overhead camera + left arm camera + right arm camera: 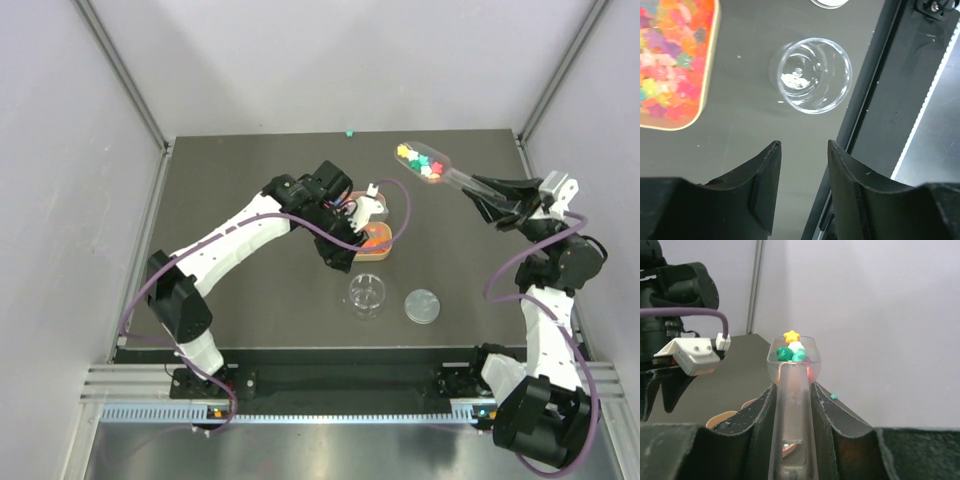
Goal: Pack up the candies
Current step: Move the packing bottle to the center of the board.
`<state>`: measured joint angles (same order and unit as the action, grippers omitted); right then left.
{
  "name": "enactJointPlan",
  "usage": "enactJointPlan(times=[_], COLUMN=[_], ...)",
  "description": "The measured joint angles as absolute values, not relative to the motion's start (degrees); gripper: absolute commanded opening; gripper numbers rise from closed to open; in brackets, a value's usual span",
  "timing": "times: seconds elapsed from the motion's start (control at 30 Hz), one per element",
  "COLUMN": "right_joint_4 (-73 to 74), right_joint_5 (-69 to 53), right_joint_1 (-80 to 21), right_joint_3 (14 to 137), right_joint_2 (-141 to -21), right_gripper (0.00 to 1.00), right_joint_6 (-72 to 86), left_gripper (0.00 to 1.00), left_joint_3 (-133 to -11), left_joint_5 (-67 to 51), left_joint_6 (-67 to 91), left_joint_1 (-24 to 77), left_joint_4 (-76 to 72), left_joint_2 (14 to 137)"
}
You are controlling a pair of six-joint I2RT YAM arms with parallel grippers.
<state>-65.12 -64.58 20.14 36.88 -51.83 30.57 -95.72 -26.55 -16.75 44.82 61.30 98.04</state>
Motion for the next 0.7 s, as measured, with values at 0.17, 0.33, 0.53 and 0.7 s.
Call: enactJointPlan(times=[0.17, 0.33, 0.53, 0.7], right_joint_4=[-64.5, -64.4, -64.4, -64.4], right_joint_5=[-62.8, -61.9, -61.6, -61.6], right_joint_1=[20.2, 20.3, 20.4, 20.4], right_joint_3=[37.6, 38.7, 38.7, 38.7], right_joint_2=[-51.9, -51.8, -51.8, -51.8], right_gripper=[0.00, 0.00, 0.00, 0.00], right_joint_6=[30.0, 30.0, 30.2, 30.2], left_gripper=[0.45, 0.40, 0.39, 0.38], left_joint_3=[-94.3, -92.8, -92.8, -93.8], left_joint_5=[-27.6, -27.2, -24.8, -23.2], left_joint_6=[-16.5, -16.4, -16.4, -16.4], left_joint_1=[47.0, 48.9, 49.2, 49.1], left_joint_4=[60.8, 59.8, 58.2, 57.2], left_joint_2=[98.9, 101.3, 105.7, 109.1])
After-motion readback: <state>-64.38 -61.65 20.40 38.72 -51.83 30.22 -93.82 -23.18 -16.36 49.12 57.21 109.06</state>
